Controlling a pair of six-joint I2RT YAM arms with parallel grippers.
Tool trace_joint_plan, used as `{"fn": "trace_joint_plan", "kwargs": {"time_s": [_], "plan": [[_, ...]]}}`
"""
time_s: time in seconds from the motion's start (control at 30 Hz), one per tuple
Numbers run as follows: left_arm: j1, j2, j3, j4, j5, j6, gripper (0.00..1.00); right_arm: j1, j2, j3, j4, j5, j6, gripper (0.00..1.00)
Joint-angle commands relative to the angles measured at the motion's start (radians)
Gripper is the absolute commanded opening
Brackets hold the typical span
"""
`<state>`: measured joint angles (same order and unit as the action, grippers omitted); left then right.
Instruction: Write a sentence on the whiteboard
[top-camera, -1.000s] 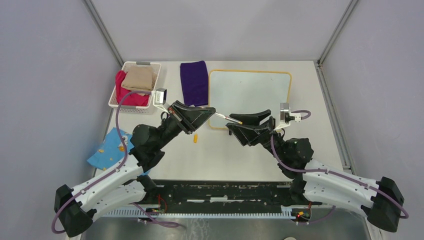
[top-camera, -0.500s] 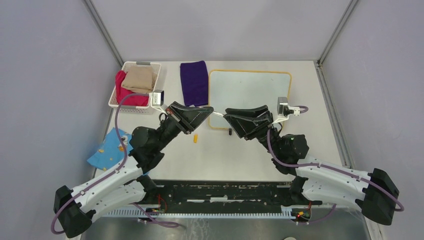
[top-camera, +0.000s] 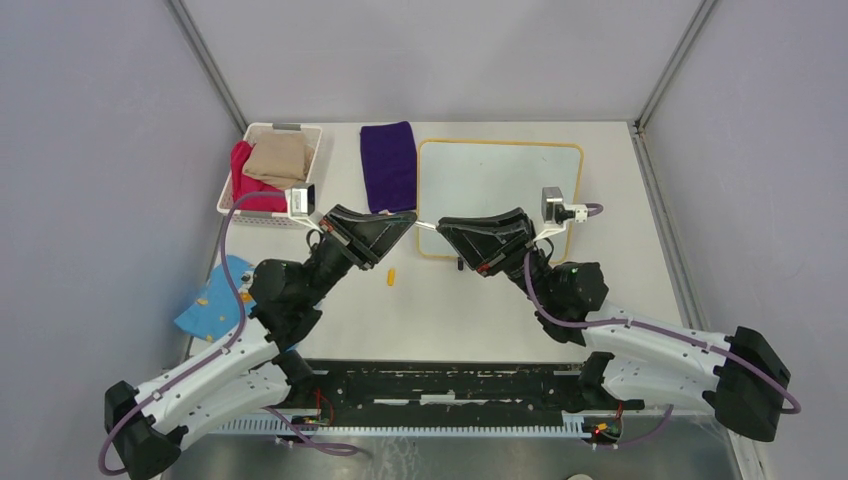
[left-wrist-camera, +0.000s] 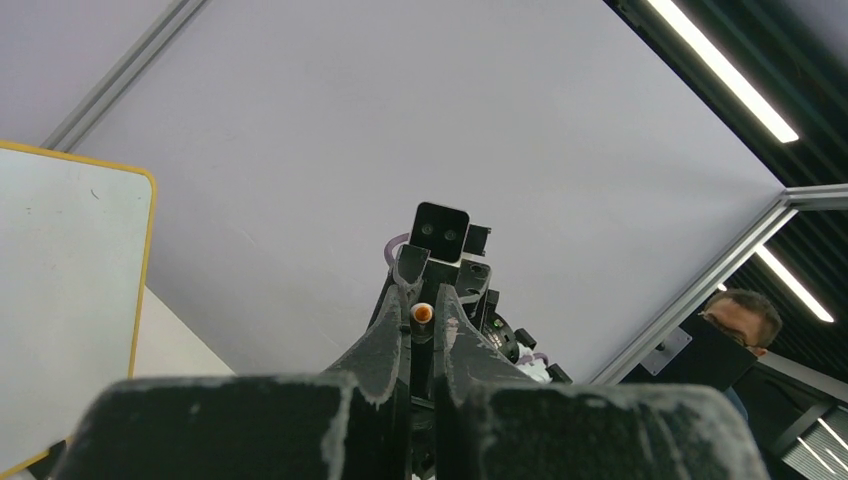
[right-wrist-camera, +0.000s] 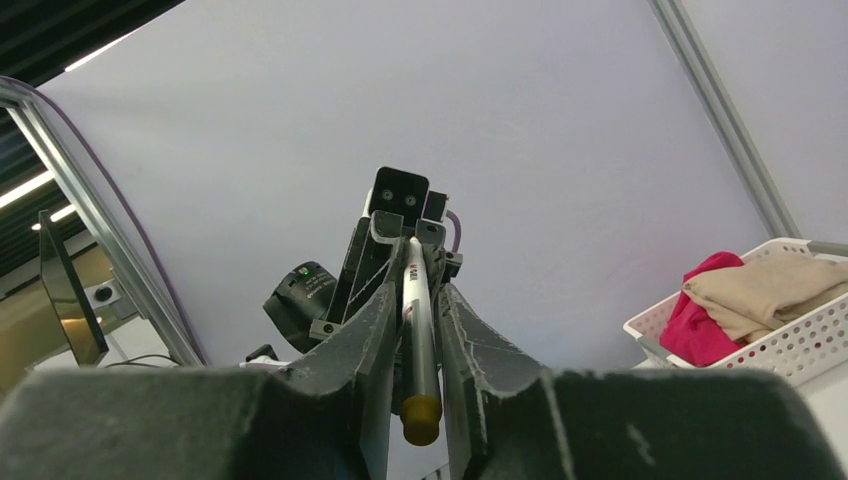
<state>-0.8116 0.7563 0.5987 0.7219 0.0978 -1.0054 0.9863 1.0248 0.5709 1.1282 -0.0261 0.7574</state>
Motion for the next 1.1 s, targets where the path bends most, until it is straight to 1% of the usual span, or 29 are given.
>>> {"fn": "trace_joint_plan", "kwargs": {"time_s": [0.0, 0.17, 0.33, 0.43, 0.47, 0.53, 0.6, 0.63, 0.73, 0.83, 0.93, 0.97, 1.07], "plan": [[-0.005, -0.024, 0.005, -0.005, -0.033, 0.015, 0.02, -0.001, 0.006, 0.045, 0.068, -0.031, 0.022, 0.24], [-0.005, -0.026, 0.005, -0.012, -0.034, 0.019, 0.02, -0.002, 0.011, 0.043, 0.084, -0.037, 0.027, 0.1], [-0.005, -0.025, 0.007, -0.014, -0.035, 0.022, 0.02, -0.001, 0.014, 0.043, 0.085, -0.043, 0.028, 0.01], [-0.005, -0.028, 0.015, -0.038, -0.033, 0.028, 0.03, -0.002, 0.013, 0.042, 0.084, -0.049, 0.024, 0.0], [-0.006, -0.029, 0.019, -0.05, -0.032, 0.033, 0.07, -0.002, 0.009, 0.04, 0.081, -0.051, 0.022, 0.0], [-0.005, -0.035, 0.028, -0.073, -0.029, 0.041, 0.19, -0.002, 0.0, 0.036, 0.07, -0.058, 0.014, 0.0], [-0.005, -0.048, 0.03, -0.083, -0.026, 0.05, 0.28, -0.002, -0.012, 0.036, 0.048, -0.066, 0.001, 0.0], [-0.005, -0.051, 0.032, -0.086, -0.022, 0.055, 0.31, -0.002, -0.018, 0.036, 0.038, -0.072, -0.007, 0.0], [-0.004, -0.053, 0.047, -0.101, 0.009, 0.073, 0.32, -0.002, -0.04, 0.04, -0.009, -0.088, -0.033, 0.0], [-0.005, -0.053, 0.052, -0.105, 0.036, 0.079, 0.32, -0.001, -0.059, 0.053, -0.072, -0.103, -0.057, 0.0], [-0.004, -0.058, 0.05, -0.1, 0.045, 0.079, 0.28, -0.002, -0.069, 0.055, -0.105, -0.115, -0.069, 0.0], [-0.004, -0.057, 0.047, -0.096, 0.049, 0.079, 0.24, -0.002, -0.072, 0.052, -0.114, -0.112, -0.069, 0.0], [-0.005, -0.05, 0.05, -0.082, 0.07, 0.076, 0.04, -0.002, -0.084, 0.041, -0.116, -0.101, -0.069, 0.0]]}}
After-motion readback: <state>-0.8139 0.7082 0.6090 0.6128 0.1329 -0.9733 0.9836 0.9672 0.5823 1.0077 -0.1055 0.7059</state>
